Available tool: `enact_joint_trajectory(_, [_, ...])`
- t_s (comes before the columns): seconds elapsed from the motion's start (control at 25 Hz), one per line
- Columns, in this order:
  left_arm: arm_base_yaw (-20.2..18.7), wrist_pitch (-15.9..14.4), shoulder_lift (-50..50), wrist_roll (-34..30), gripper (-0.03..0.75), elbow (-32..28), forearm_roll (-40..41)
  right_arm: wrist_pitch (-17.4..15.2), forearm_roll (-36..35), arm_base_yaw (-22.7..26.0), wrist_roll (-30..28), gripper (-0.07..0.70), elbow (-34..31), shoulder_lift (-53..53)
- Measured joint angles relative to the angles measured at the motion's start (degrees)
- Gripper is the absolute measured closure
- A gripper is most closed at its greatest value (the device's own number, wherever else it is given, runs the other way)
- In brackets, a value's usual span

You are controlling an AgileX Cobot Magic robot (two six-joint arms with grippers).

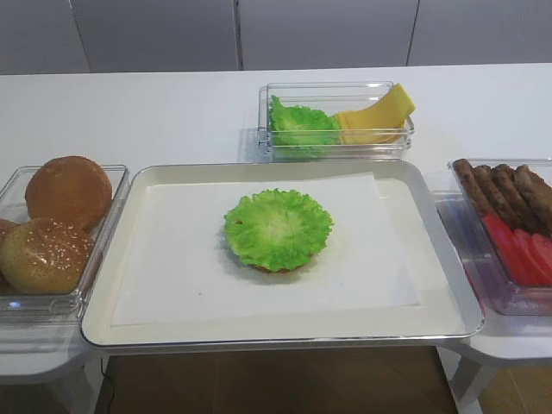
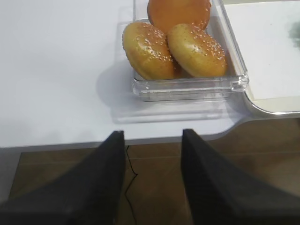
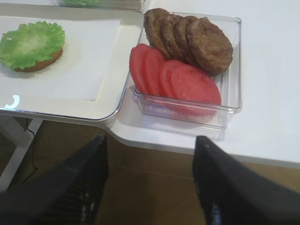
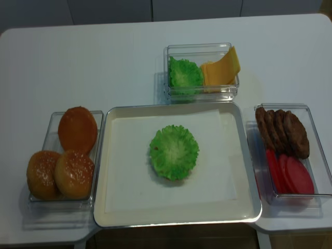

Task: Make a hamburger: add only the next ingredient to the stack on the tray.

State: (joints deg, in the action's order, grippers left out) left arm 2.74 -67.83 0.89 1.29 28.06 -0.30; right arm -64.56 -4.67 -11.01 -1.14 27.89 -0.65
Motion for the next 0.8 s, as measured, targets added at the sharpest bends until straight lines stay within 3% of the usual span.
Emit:
enact_joint_trajectory(0.44, [0.0, 0.0, 0.0, 0.0, 0.419, 0.0, 0.0, 0.0, 0.0, 0.0, 0.0, 0.202, -0.1, -0.2])
enact_joint_trajectory(0.8, [0.0, 0.0, 0.0, 0.0, 0.419, 0.0, 0.0, 0.0, 0.0, 3.4, 0.0, 0.212, -0.1, -0.2])
